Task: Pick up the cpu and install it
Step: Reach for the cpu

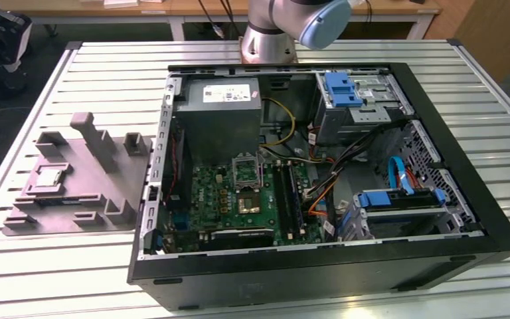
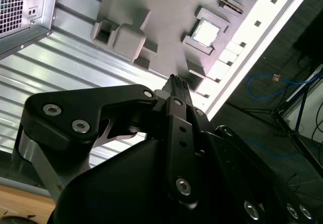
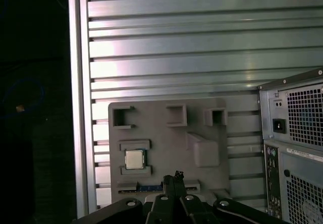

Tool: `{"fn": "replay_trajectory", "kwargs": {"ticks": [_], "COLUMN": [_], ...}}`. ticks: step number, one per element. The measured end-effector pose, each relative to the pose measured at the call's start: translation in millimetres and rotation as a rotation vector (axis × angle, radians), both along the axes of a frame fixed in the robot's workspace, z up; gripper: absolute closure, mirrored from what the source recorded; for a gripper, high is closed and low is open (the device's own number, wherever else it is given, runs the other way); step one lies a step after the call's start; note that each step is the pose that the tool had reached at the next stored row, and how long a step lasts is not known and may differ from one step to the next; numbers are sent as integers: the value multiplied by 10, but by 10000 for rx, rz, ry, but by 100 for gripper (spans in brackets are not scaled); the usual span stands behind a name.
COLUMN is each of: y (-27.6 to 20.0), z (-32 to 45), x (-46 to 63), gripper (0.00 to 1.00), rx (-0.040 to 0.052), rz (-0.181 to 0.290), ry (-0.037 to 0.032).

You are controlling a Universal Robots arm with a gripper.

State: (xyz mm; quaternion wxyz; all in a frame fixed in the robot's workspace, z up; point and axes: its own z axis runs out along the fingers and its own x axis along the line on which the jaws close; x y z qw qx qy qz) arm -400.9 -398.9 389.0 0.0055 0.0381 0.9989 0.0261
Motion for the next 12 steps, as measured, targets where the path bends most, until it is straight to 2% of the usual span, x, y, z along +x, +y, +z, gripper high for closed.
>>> {"fn": "replay_trajectory", "kwargs": {"ticks": [3,12], "y": [0,0], "z": [-1,-3], "x": [-18,-191], "gripper": [89,89], "rx": [1,0], "rz": [0,1], "ry": [4,10]}}
